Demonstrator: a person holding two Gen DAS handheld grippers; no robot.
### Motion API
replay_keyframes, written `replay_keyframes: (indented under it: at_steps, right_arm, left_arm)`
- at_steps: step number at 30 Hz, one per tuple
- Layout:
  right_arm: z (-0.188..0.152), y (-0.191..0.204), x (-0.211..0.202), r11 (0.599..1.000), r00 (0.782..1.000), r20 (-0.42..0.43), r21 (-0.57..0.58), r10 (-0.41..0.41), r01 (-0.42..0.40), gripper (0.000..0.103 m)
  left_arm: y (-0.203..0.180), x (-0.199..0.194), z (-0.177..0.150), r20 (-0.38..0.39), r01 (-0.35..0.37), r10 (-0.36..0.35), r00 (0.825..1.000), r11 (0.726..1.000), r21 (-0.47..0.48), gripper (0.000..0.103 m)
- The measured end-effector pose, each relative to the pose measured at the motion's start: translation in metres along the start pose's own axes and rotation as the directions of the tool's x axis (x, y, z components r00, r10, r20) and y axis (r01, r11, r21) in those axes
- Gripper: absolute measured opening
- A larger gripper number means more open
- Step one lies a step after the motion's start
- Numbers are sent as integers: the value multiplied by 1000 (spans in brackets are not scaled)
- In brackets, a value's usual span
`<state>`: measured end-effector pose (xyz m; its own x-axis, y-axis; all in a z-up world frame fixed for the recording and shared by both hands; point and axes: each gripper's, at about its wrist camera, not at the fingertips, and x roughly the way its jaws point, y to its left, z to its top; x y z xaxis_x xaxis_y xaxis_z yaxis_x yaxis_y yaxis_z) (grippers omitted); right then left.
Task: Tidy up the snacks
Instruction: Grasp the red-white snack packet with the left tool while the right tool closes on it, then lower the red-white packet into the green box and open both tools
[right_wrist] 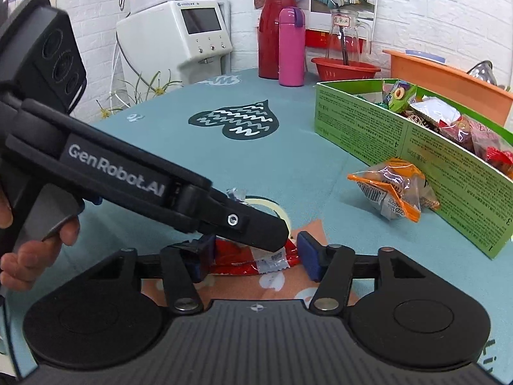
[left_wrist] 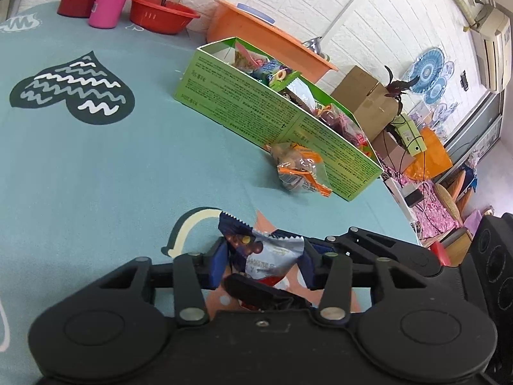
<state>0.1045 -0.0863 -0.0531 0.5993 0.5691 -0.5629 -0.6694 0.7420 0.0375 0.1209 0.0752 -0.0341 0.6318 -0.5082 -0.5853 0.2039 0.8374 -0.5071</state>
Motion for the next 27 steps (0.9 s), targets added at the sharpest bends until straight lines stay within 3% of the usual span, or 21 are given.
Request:
replay_keyframes:
  at_steps: [6,11,17,27]
  right_arm:
    - [-2,-5,-9,999,999,23,13,-34,34,86]
    - [10,-15,-28,997,993,93,24,-78,76,85]
    - [31,-39,-48,988,968,197,31,-152,149,85]
    - [58,-100,-53,962,921,279,66,-272,264,86]
  left_arm:
    - [-14,1,2,17,11,-12,1000,999,42,70]
    - [-38,-2,22,67,44,-50,996,995,93,70]
    - [-76,7,55,117,67,-89,989,980,187,70]
    - [-116,61,114,116,118,-156,981,952,283,70]
